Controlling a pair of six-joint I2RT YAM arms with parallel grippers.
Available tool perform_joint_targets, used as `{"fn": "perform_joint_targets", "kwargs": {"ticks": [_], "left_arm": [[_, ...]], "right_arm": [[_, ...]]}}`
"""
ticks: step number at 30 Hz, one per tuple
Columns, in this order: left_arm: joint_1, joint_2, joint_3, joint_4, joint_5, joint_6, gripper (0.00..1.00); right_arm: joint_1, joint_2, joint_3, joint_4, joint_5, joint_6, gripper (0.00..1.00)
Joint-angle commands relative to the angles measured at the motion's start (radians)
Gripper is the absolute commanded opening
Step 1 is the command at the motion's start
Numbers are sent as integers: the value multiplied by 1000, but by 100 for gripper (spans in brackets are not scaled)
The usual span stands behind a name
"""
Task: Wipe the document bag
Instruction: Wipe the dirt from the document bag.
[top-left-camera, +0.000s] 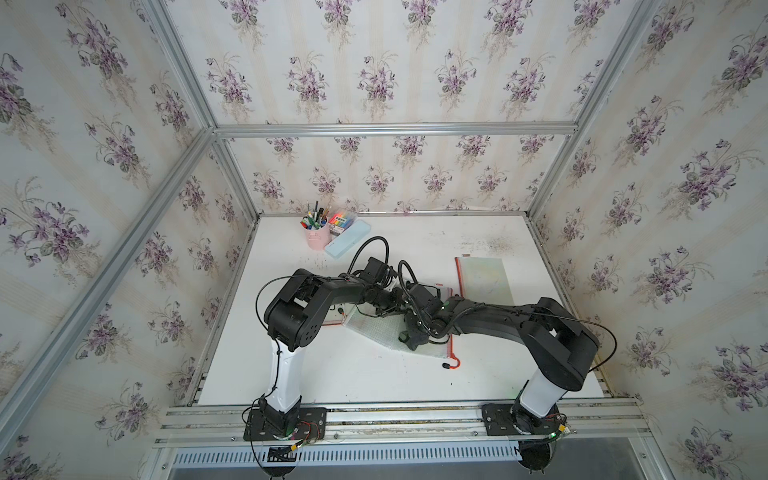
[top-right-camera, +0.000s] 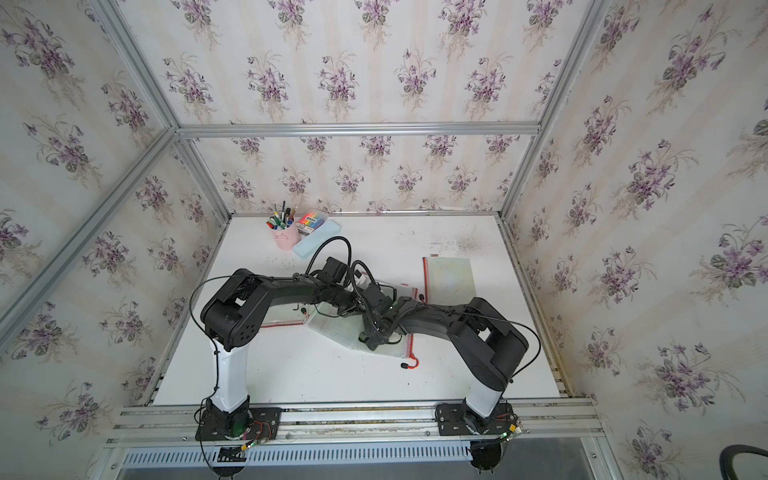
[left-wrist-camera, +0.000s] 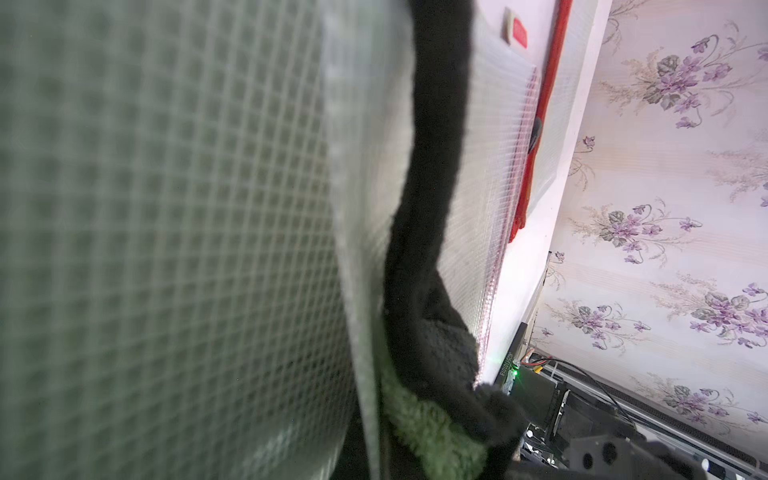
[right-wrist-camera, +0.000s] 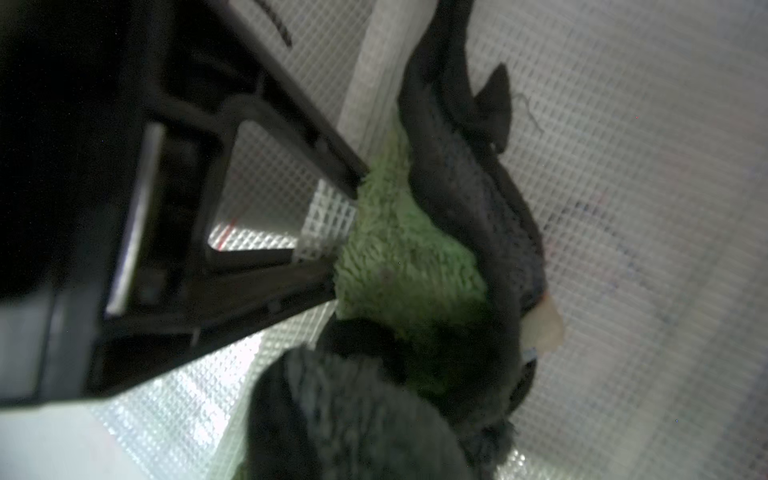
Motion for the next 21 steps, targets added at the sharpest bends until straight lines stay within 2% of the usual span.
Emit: {"fn": "perform_joint_targets", "kwargs": {"ticks": [1, 4, 6, 10, 13, 15, 17, 21], "left_arm": [[-1, 4, -13, -131, -80, 20, 0], [-1, 4, -15, -134, -78, 27, 0], [-2, 4, -16, -134, -77, 27, 0], [-1, 9, -9, -130, -68, 25, 0], [-2, 17, -6, -120, -63, 17, 0], [-3, 20, -3, -116, -57, 13, 0], [-3, 15, -6, -120, -58, 17, 0], [-3, 2, -13, -119, -69, 17, 0]], "right_arm": [[-93, -58, -86, -175, 128, 42, 10], [-136, -110, -73, -246, 184, 8, 10], [-135, -101, -25, -226, 161, -7, 11], [-123, -7, 100, -79, 55, -19, 11], [-114, 94, 178, 15, 36, -29, 11], [-117, 169, 232, 13, 62, -61, 11], [-127, 225, 279, -43, 154, -110, 10], [-239, 195, 223, -46, 239, -112, 10]]}}
